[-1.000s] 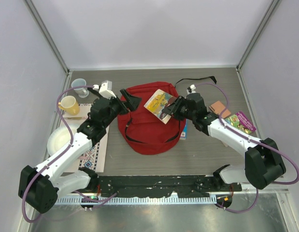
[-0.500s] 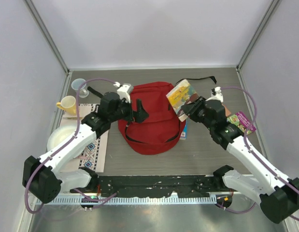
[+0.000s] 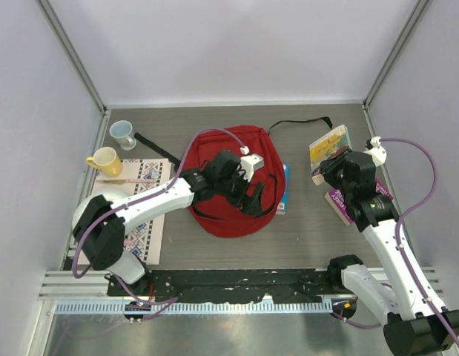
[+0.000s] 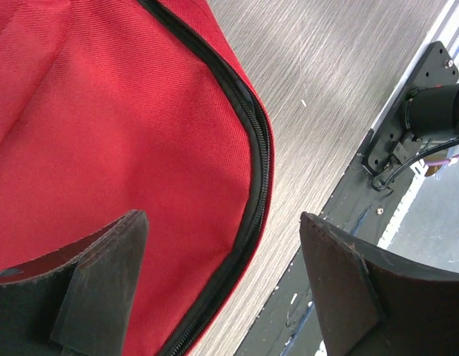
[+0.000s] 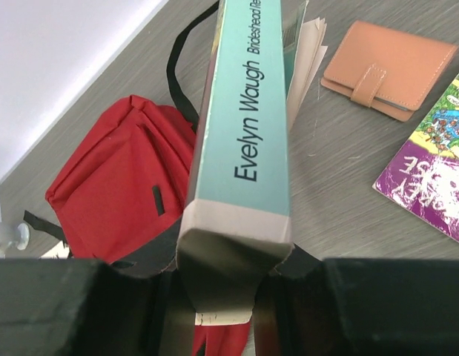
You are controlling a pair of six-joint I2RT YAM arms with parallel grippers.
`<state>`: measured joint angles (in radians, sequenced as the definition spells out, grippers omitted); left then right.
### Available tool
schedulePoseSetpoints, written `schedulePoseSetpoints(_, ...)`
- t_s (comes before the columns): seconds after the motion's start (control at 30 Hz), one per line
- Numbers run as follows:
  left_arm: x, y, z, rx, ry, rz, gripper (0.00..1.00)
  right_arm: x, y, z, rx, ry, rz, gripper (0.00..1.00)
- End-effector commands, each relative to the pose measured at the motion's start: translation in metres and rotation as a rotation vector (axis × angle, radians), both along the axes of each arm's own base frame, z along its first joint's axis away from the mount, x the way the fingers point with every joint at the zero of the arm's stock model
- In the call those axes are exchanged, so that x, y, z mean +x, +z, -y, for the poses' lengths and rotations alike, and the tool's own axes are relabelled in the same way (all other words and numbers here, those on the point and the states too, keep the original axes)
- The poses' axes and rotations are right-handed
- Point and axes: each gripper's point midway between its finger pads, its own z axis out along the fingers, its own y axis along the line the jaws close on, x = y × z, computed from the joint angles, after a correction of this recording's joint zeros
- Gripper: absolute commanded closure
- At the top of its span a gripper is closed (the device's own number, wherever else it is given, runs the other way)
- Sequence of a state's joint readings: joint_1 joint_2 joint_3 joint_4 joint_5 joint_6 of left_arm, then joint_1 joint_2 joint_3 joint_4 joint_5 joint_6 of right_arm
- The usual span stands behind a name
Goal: Pack the student bag
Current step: Place the book in the student bag.
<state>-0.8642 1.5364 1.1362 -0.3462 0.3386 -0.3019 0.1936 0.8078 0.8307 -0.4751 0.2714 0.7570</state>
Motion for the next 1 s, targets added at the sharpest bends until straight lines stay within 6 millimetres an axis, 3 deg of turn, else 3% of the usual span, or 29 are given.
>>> schedulePoseSetpoints(0.0, -0.002, 0.011, 0.020, -0.039, -0.064, -0.005, 0.17, 0.013, 0.053, -0.007, 0.027, 0.033, 0.160, 0.99)
schedulePoseSetpoints(0.4, -0.008, -0.007, 0.037, -0.053, -0.089, -0.074, 0.31, 0.018, 0.041, -0.015, 0.052, 0.066, 0.131, 0.99)
schedulePoseSetpoints(0.6, -0.004, -0.022, 0.037, -0.031, -0.050, -0.083, 0.51, 0.020, 0.038, -0.015, 0.055, 0.069, 0.124, 0.99)
schedulePoseSetpoints(0.67, -0.002, -0.021, 0.037, -0.031, -0.038, -0.074, 0.60, 0.020, 0.038, -0.015, 0.057, 0.074, 0.122, 0.99)
schedulePoseSetpoints(0.97, 0.008, -0.008, 0.038, -0.058, -0.003, -0.029, 0.66, 0.022, 0.031, -0.019, 0.071, 0.094, 0.105, 0.99)
